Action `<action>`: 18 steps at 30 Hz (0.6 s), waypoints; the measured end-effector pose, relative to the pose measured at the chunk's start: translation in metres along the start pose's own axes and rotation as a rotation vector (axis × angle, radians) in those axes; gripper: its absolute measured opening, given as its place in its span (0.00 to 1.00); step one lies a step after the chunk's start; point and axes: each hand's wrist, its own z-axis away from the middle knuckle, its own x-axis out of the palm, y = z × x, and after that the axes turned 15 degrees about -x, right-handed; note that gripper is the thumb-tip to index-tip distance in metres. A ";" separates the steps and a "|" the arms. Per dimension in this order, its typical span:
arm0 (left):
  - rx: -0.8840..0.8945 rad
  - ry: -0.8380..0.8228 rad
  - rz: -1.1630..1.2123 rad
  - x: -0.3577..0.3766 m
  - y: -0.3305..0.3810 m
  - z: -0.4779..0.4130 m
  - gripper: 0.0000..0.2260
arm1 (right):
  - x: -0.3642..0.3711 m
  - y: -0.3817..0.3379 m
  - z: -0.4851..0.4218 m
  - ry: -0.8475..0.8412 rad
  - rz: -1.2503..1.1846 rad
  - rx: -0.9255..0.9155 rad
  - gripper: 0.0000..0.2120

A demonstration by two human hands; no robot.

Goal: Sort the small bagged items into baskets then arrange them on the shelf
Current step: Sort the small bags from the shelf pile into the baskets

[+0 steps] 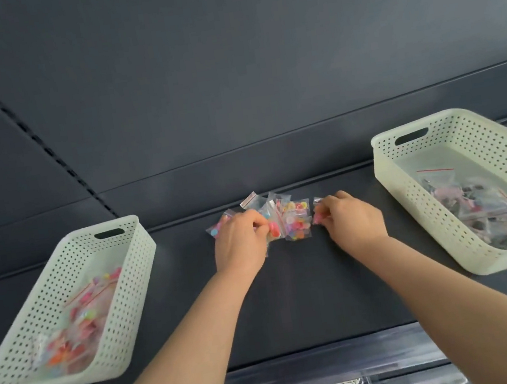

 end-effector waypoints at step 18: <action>0.157 -0.147 -0.386 0.020 0.036 -0.005 0.14 | -0.013 -0.002 0.029 0.124 -0.052 -0.014 0.09</action>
